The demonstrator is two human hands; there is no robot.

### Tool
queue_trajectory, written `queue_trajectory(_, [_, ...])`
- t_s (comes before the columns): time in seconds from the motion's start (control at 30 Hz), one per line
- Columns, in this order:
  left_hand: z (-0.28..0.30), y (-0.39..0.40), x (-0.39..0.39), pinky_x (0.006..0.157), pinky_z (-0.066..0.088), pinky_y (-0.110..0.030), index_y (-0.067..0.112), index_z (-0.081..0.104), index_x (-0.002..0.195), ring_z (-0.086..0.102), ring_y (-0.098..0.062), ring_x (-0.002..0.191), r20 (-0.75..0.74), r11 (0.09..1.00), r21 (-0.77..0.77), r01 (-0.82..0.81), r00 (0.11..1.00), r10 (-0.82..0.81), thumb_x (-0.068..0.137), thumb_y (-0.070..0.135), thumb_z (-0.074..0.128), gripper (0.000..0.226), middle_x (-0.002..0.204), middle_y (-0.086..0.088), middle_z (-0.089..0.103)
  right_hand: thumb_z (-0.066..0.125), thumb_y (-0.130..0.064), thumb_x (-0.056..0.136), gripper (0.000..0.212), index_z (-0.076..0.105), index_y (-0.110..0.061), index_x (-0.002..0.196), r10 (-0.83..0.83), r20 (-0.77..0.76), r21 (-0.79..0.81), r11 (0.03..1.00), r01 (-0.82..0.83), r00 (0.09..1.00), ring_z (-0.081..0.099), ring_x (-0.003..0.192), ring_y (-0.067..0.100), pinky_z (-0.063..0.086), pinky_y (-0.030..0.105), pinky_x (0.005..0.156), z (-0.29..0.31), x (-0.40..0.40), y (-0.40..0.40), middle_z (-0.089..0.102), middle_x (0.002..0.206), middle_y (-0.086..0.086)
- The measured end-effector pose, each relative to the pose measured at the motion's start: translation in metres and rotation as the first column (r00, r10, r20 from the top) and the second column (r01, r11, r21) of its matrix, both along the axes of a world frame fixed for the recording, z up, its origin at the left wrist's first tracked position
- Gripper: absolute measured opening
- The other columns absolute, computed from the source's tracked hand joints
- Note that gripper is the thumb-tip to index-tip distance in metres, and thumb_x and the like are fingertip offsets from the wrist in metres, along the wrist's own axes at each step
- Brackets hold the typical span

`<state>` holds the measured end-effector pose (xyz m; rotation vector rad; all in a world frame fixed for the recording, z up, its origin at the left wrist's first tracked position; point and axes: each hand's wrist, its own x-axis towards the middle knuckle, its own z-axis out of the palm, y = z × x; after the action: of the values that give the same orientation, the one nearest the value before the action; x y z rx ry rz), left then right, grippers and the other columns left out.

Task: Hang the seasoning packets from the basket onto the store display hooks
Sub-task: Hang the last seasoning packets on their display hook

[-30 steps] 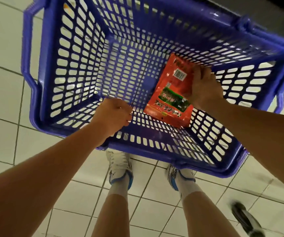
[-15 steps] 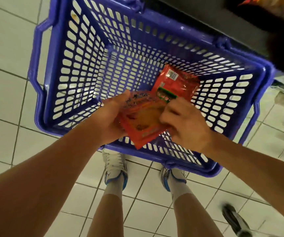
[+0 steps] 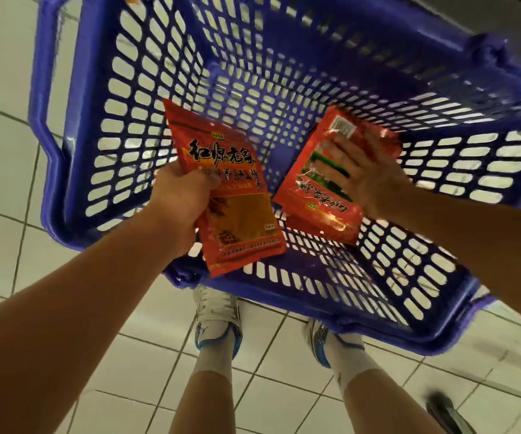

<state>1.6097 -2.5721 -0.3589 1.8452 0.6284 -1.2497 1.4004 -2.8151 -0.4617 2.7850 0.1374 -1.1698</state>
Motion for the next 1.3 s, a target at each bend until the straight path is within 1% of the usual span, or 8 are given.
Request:
queue_trajectory(0.4, [0.032,0.006,0.004,0.068,0.061,-0.043,0.016,0.072,0.109,0.077,-0.028,0.076,-0.108,0.997,-0.072,-0.03,0.994,0.022,0.083,0.008,0.063,0.029,0.091,-0.008,0.079,0.074,-0.033,0.087,0.076,0.038,-0.032,0.154,-0.251,-0.135,0.362,0.888,0.284,0.959,0.022,0.153,0.025,0.021,0.048,0.124,0.048,0.039,-0.005,0.026,0.166,0.002])
queue_trajectory(0.5, [0.058,0.006,0.008,0.068,0.059,-0.04,0.015,0.074,0.101,0.076,-0.028,0.073,-0.159,0.994,-0.097,-0.056,0.987,0.04,0.075,0.009,0.064,0.029,0.091,-0.008,0.079,0.069,-0.02,0.09,0.042,0.065,-0.02,0.132,-0.683,-0.232,0.436,0.563,0.702,0.693,0.063,0.114,0.024,0.05,0.035,0.1,0.082,0.051,-0.014,0.068,0.128,0.009])
queue_trajectory(0.6, [0.092,0.007,0.012,0.071,0.058,-0.044,0.011,0.071,0.104,0.068,-0.029,0.071,-0.152,0.99,-0.119,-0.081,0.986,0.062,0.07,0.006,0.059,0.036,0.091,-0.012,0.071,0.061,-0.015,0.093,0.011,0.069,-0.009,0.098,-0.886,-0.372,0.494,0.064,0.867,0.277,0.061,0.07,0.013,0.055,0.035,0.088,0.122,0.056,-0.016,0.067,0.074,-0.002])
queue_trajectory(0.67, [0.119,0.007,0.012,0.077,0.059,-0.048,0.011,0.07,0.112,0.069,-0.032,0.08,-0.143,0.988,-0.131,-0.085,0.987,0.066,0.068,0.006,0.057,0.046,0.095,-0.013,0.072,0.063,-0.002,0.089,0.013,0.067,-0.014,0.093,-0.883,-0.467,0.537,-0.24,0.808,0.048,0.069,0.063,0.009,0.061,0.03,0.075,0.156,0.058,-0.011,0.073,0.07,-0.005])
queue_trajectory(0.8, [0.181,0.001,0.015,0.046,0.053,-0.028,0.015,0.066,0.112,0.069,-0.022,0.056,-0.168,0.965,-0.243,-0.1,0.984,0.059,0.082,0.004,0.053,0.035,0.082,-0.006,0.074,0.075,-0.019,0.088,0.016,0.076,-0.033,0.095,-0.821,-0.556,0.608,-0.507,0.612,-0.128,0.076,0.076,0.011,0.057,0.023,0.054,0.232,0.062,0.002,0.079,0.088,-0.012])
queue_trajectory(0.9, [0.241,-0.005,0.018,0.054,0.057,-0.033,0.018,0.066,0.12,0.076,-0.022,0.071,-0.135,0.935,-0.346,-0.072,0.991,0.026,0.091,0.034,0.066,0.033,0.096,-0.004,0.078,0.073,-0.058,0.081,0.005,0.072,-0.061,0.085,-0.815,-0.569,0.648,-0.529,0.548,-0.115,0.076,0.082,0.006,0.06,0.025,0.061,0.303,0.073,0.016,0.077,0.091,-0.02])
queue_trajectory(1.0, [0.306,-0.011,0.024,0.085,0.058,-0.05,0.025,0.069,0.122,0.076,-0.028,0.097,0.04,0.939,-0.342,0.026,0.999,-0.013,0.072,0.063,0.076,0.063,0.108,-0.004,0.078,0.073,-0.05,0.084,0.006,0.075,-0.054,0.088,-0.841,-0.525,0.721,-0.522,0.455,-0.134,0.076,0.088,0.012,0.06,0.037,0.077,0.378,0.085,0.022,0.078,0.094,-0.014])
queue_trajectory(1.3, [0.536,-0.022,0.062,0.078,0.061,-0.04,0.017,0.075,0.104,0.076,-0.023,0.09,0.259,0.834,-0.535,0.13,0.966,0.015,0.085,0.031,0.071,0.025,0.103,-0.008,0.079,0.066,-0.041,0.085,0.014,0.079,-0.04,0.089,-0.952,-0.249,0.923,-0.289,0.254,-0.178,0.07,0.087,0.011,0.057,0.043,0.091,0.651,0.103,0.021,0.078,0.091,-0.013])
